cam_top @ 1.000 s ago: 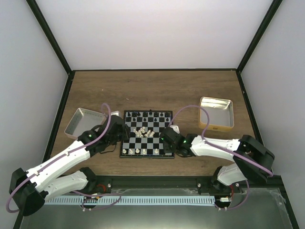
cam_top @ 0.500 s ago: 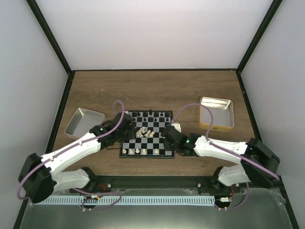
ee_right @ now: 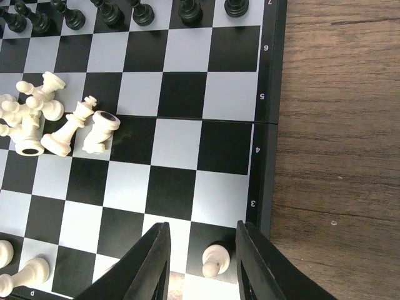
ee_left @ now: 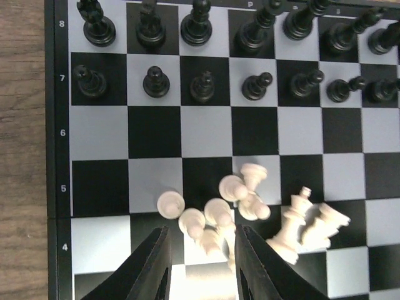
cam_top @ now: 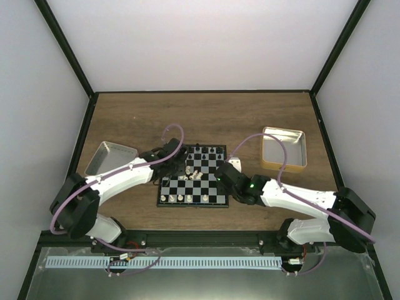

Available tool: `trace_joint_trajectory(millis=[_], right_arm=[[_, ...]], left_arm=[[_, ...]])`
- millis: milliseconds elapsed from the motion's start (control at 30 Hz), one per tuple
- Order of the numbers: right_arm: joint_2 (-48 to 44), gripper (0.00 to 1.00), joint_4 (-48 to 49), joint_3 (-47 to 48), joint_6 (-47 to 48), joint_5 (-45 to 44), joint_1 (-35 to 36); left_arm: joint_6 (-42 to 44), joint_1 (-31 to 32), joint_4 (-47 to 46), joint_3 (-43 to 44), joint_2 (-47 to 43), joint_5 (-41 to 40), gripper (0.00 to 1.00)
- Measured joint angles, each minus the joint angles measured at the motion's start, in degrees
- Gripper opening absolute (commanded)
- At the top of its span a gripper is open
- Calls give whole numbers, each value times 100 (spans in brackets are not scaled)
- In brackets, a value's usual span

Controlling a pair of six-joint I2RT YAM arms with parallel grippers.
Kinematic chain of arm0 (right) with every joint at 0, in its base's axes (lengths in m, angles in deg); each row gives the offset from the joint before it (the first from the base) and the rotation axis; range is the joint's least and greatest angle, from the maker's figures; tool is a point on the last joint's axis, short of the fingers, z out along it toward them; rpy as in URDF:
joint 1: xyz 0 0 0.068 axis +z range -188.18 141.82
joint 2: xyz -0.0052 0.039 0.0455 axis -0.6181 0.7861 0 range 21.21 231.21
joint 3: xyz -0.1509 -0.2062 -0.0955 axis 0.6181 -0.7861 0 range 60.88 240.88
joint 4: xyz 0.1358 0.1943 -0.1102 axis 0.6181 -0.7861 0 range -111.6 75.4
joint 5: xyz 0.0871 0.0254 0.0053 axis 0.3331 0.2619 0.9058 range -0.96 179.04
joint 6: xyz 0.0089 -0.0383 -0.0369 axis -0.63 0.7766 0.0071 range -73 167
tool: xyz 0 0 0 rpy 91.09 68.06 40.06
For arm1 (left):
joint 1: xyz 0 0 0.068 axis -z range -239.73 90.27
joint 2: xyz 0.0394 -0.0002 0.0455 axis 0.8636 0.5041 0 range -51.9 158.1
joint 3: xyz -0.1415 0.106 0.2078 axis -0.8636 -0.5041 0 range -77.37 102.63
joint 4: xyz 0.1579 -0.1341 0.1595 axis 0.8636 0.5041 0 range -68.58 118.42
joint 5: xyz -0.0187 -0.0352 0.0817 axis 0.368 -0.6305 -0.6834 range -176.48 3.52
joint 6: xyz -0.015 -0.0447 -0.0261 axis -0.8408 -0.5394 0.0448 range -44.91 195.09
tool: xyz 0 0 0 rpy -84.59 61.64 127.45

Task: Set up the chess pieces on the board
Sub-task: Pick up the chess piece from the chessboard.

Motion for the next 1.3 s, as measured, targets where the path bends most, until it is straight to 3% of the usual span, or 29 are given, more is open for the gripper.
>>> trace_joint_trajectory(millis=[733, 1067, 1300], right_arm=[[-81, 31, -72, -2, -2, -103, 0], [-50, 31, -70, -7, -2, -103, 0], [-13, 31, -68, -7, -2, -103, 0]], left_arm=[[249, -319, -332, 39, 758, 129, 21], [267, -387, -463, -74, 828, 168, 10], [280, -393, -415, -170, 680, 66, 9]])
